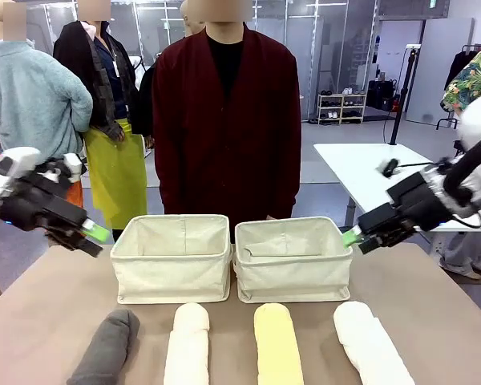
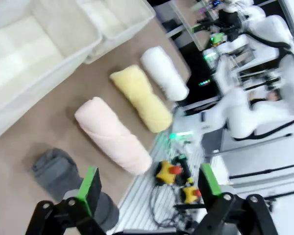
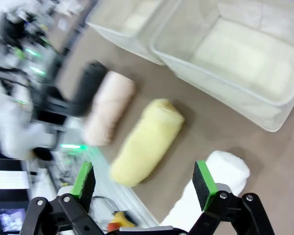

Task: Divide the towels into two baskets.
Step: Pick up one hotel-folded towel and place it in the Fabric basket indicated by the person.

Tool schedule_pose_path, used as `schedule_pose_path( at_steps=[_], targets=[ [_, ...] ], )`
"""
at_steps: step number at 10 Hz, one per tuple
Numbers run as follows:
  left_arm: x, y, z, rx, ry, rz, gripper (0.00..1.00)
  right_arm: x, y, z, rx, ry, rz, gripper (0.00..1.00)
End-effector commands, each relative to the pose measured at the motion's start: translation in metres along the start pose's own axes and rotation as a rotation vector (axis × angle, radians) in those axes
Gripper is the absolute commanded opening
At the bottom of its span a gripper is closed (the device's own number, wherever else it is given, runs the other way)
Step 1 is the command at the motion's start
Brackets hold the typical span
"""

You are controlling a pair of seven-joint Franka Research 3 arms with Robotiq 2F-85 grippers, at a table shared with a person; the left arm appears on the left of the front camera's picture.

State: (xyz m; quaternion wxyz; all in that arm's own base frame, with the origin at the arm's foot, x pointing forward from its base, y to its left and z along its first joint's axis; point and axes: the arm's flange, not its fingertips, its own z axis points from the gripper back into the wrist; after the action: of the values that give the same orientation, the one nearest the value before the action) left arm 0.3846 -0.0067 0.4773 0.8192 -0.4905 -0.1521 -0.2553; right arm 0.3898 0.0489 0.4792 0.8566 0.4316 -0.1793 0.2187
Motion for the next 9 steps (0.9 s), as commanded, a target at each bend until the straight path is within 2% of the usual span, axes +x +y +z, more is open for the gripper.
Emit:
schedule_pose_path(
  at_steps=[1, 3, 4, 5, 7, 9],
  targets=[
    [-0.014, 0.035, 0.05, -0.164, -0.078, 0.082, 1.0, -0.019, -0.038, 0.065, 0.199, -0.1, -0.126, 1.0],
    [-0.047, 0.055, 0.117, -0.219, -0.213, 0.071, 1.0, -0.055, -0.078, 0.14, 0.347, -0.215, -0.182, 1.0],
    [-0.072, 0.072, 0.144, -0.219, -0.286, 0.057, 1.0, -0.081, -0.099, 0.176, 0.362, -0.279, -0.212, 1.0],
    [-0.091, 0.086, 0.162, -0.211, -0.326, 0.06, 1.0, -0.104, -0.111, 0.2, 0.35, -0.281, -0.225, 1.0],
    [-0.12, 0.102, 0.193, -0.19, -0.435, 0.115, 1.0, -0.138, -0.126, 0.233, 0.326, -0.323, -0.287, 1.0],
    [-0.128, 0.106, 0.203, -0.182, -0.485, 0.151, 1.0, -0.142, -0.129, 0.237, 0.276, -0.334, -0.295, 1.0]
  ],
)
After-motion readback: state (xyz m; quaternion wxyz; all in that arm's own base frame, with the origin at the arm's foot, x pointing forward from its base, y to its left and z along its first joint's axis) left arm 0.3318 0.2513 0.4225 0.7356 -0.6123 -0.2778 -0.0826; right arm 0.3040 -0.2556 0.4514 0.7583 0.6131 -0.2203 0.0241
